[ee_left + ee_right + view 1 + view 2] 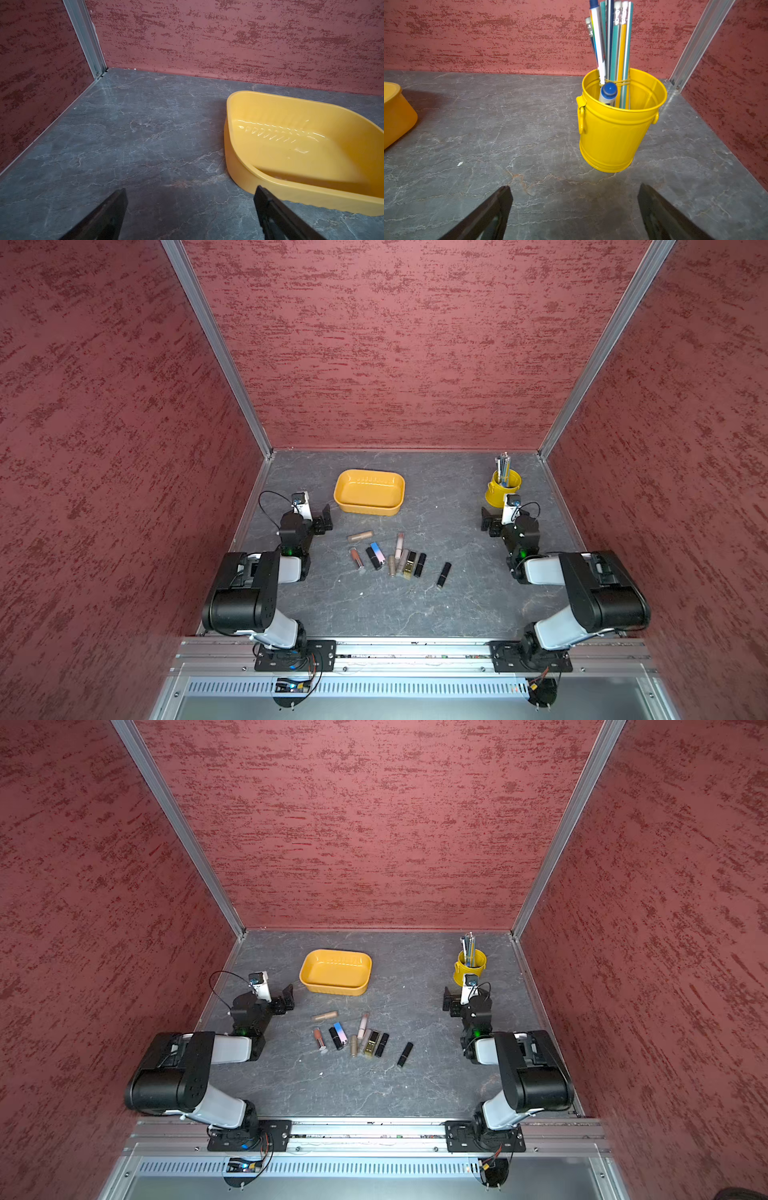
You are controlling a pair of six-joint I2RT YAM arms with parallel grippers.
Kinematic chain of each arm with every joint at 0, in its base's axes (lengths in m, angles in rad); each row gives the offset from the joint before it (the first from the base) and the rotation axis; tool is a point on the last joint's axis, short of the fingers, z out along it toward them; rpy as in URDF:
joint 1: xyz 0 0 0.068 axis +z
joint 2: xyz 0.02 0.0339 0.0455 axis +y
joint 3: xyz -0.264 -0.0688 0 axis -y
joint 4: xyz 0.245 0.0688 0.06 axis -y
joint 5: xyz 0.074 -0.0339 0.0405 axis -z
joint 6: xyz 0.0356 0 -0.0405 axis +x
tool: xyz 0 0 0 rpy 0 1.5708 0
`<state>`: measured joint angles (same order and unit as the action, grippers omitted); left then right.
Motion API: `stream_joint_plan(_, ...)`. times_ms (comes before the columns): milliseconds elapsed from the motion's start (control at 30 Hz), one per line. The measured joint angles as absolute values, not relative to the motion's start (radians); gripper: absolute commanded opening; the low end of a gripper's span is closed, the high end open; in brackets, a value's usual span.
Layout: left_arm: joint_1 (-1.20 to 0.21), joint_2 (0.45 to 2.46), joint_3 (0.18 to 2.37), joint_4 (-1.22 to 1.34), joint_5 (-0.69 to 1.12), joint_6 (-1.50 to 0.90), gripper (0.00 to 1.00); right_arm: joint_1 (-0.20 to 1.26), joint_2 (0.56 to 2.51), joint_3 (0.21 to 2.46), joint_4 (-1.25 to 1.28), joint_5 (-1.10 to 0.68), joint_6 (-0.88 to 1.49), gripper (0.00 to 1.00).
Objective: Put the lipstick into the storage box
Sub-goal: Move the storage box to the center of the board.
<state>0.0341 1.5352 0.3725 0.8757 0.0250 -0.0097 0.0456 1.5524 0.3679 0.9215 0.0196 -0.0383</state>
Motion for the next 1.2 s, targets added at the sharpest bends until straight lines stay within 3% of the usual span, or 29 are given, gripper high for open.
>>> stream_joint_plan(1200,0.047,1.535,0.373,0.876,0.048,-0.01,1.0,0.041,1.552,0.368,0.909,0.018,-0.038,0.99)
